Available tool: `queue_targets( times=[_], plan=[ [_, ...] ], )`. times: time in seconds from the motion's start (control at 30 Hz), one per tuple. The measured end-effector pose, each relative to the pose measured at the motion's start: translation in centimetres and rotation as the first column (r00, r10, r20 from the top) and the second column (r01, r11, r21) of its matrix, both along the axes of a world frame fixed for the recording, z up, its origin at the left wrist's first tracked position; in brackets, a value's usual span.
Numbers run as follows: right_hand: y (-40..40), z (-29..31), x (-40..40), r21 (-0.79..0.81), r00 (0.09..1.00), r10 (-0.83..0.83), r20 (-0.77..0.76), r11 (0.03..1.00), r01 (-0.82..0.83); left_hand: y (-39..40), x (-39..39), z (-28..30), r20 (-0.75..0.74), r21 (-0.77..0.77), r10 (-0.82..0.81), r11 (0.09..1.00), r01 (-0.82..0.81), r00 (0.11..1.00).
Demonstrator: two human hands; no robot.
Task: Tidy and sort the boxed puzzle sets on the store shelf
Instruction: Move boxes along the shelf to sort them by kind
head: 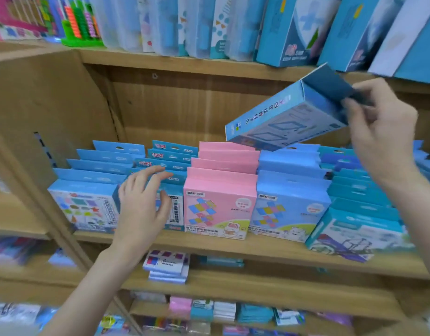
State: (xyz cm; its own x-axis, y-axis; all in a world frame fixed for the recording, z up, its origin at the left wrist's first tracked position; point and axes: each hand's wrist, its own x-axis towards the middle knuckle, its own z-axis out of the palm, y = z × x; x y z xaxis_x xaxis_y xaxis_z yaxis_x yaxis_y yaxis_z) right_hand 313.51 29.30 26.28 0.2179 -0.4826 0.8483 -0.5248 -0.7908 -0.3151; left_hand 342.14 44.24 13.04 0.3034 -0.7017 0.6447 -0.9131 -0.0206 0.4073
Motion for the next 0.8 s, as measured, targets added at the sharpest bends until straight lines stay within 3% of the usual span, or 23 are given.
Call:
queue_targets(
  times=[0.33,0.5,0.63,0.73,0.8],
  plan=[
    [2.1,-2.2,-17.6,0.228,0.960,-0.280,0.007,0.935,0.271,-4.6,-11.6,-0.1,0.067,-0.026,-0.332,0.942,0.335,0.941],
    [4.2,-3.2,-26.2,0.338,0.953,-0.302,0.000,0.897,0.284,-7.6,-18.2,-0.8,0.096,-0.019,-0.428,0.902,0.432,0.898],
    [4.1,-3.7,-32.0,0.398,0.931,-0.265,-0.252,0.848,0.349,-9.8,-25.4,-0.4,0.091,-0.025,-0.474,0.878,0.478,0.876],
    [2.4,-5.1,-35.8,0.319,0.793,-0.244,-0.558,0.819,0.476,-10.9,-31.2,0.2,0.092,-0.033,-0.516,0.853,0.520,0.852],
    [0.7,-6.5,-37.7,0.306,0.748,-0.227,-0.624,0.809,0.501,-11.9,-34.5,0.5,0.144,-0.006,-0.484,0.872,0.490,0.863]
  ],
)
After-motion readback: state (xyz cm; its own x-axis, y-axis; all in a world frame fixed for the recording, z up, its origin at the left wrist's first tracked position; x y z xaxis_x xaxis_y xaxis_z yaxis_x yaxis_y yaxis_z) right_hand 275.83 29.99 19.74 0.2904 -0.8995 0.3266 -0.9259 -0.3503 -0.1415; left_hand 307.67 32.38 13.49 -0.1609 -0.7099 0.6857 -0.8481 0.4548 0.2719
